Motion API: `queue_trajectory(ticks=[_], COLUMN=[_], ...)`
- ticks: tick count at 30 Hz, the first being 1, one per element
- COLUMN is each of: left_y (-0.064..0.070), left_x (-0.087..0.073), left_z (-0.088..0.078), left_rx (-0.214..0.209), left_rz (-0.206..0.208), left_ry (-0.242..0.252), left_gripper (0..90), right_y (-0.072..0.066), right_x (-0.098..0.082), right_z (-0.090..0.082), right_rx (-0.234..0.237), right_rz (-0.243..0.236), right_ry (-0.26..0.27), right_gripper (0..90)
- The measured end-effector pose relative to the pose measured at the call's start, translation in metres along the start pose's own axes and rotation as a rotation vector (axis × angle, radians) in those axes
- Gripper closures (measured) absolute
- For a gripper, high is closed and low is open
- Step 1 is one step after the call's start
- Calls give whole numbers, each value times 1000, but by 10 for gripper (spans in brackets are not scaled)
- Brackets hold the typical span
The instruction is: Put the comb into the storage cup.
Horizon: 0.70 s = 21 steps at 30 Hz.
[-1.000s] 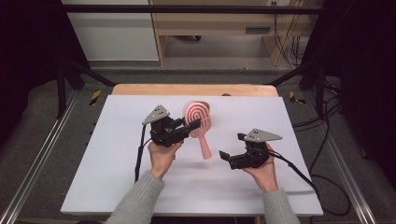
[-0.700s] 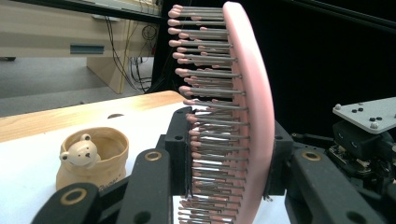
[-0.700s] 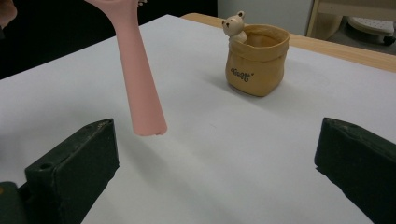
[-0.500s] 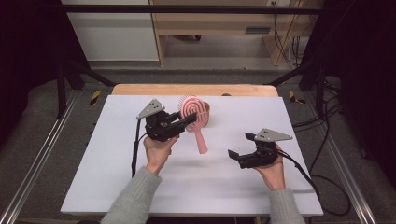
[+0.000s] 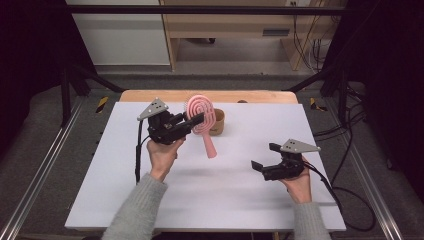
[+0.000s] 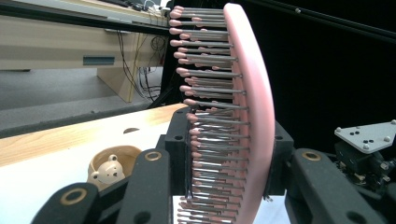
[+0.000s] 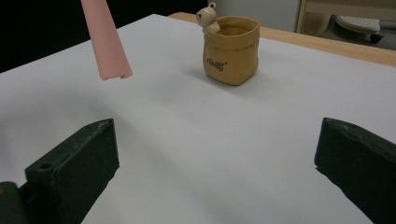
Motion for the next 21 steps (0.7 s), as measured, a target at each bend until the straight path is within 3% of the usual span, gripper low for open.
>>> queue_trajectory(ticks=[21], left_y=[-7], left_x=[23], left_z=[5], left_rx=[22], left_rz=[25], left_ry=[4], left_gripper=[630], right_y=[15], right_x=[-11], right_z=[-14], right_rx=[-18], right_rz=[18], right_ry=[17], right_gripper=[0])
Point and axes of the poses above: each handheld gripper's, and its own axes: z roughly forward along the jaws, x roughly out of its top, y roughly to its right, the point moved 3 cm from there along z, roughly forward along the jaws, and after that the axes turned 1 degree about -x, right-handed, at the moved point
